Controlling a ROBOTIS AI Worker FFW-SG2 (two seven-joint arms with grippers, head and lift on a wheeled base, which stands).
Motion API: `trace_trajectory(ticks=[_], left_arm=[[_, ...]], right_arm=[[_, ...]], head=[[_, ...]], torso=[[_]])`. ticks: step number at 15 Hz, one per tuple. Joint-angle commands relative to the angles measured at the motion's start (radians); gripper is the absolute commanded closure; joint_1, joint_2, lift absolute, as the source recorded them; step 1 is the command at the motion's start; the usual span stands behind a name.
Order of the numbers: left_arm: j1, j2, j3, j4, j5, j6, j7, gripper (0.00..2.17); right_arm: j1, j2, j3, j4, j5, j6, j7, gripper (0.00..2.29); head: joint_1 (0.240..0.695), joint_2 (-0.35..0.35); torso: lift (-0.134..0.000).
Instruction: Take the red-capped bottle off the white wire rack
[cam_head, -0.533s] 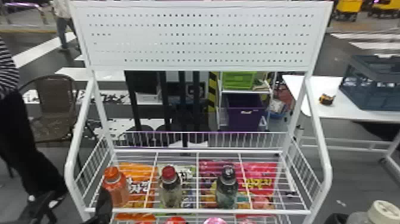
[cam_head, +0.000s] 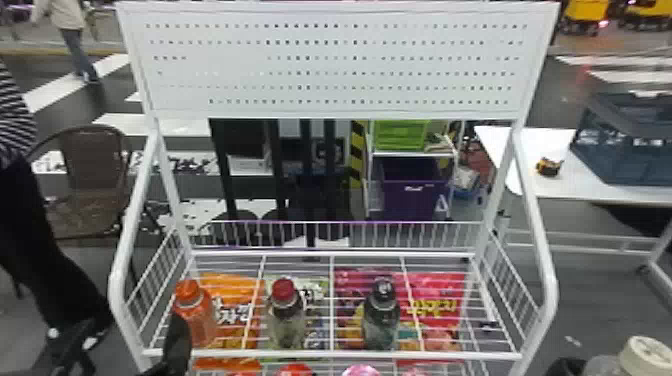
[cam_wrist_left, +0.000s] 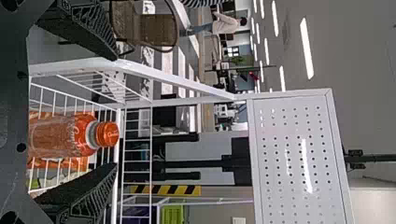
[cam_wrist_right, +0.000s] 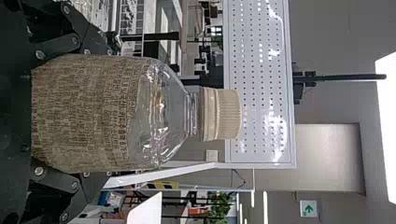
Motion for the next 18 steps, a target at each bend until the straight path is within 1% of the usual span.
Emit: trace_trajectory(ticks=[1, 2, 3, 5, 6, 7, 8, 9, 10, 13, 15, 18], left_arm=[[0.002, 0.002, -0.019, -0.001, -0.003, 0.0, 0.002, 0.08], [0.006, 0.003, -0.057, 0.006, -0.009, -0.009, 0.008, 0.09], [0.006, 0.009, -0.117, 0.043, -0.023, -0.046, 0.021, 0.09], [-0.037, 0.015, -0.246, 0.16, -0.074, -0.095, 0.061, 0.08], [-0.077, 0.017, -0.315, 0.244, -0.101, -0.166, 0.091, 0.09], [-0.121, 0.017, -0.367, 0.325, -0.104, -0.202, 0.117, 0.09], [-0.163, 0.015, -0.4, 0.393, -0.095, -0.236, 0.14, 0.09], [-0.202, 0.014, -0.44, 0.453, -0.097, -0.242, 0.173, 0.09], [-0.23, 0.011, -0.46, 0.488, -0.095, -0.245, 0.182, 0.09], [-0.311, -0.014, -0.488, 0.612, -0.086, -0.261, 0.185, 0.09], [-0.37, -0.029, -0.488, 0.718, -0.06, -0.356, 0.185, 0.09], [-0.443, -0.041, -0.485, 0.821, -0.04, -0.393, 0.188, 0.09]], right_arm=[[0.0, 0.0, 0.0, 0.0, 0.0, 0.003, 0.0, 0.84], [-0.002, 0.0, 0.0, 0.002, 0.002, 0.003, 0.0, 0.84], [-0.003, 0.0, 0.0, 0.004, 0.0, 0.003, 0.0, 0.84], [-0.005, 0.002, 0.002, 0.004, 0.002, 0.003, 0.0, 0.84], [-0.006, 0.002, 0.002, 0.004, 0.002, 0.003, 0.0, 0.84], [-0.006, 0.002, 0.003, 0.005, 0.0, 0.003, 0.0, 0.84], [-0.005, 0.002, 0.002, 0.005, 0.0, -0.001, 0.0, 0.84], [-0.002, 0.0, 0.002, 0.008, 0.0, -0.004, 0.0, 0.84], [0.002, 0.0, 0.0, 0.008, 0.0, -0.007, 0.0, 0.84], [0.006, -0.002, -0.008, 0.01, -0.008, -0.019, 0.0, 0.84], [0.006, -0.002, -0.008, 0.011, -0.011, -0.025, 0.0, 0.84], [0.008, -0.002, -0.008, 0.011, -0.011, -0.025, 0.002, 0.84]], head=[[0.499, 0.0], [0.499, 0.0], [0.499, 0.0], [0.499, 0.0], [0.499, 0.0], [0.499, 0.0], [0.499, 0.0], [0.499, 0.0], [0.499, 0.0], [0.499, 0.0], [0.499, 0.0], [0.499, 0.0]], torso=[[0.0], [0.0], [0.0], [0.0], [0.0], [0.0], [0.0], [0.0], [0.0], [0.0], [0.0], [0.0]])
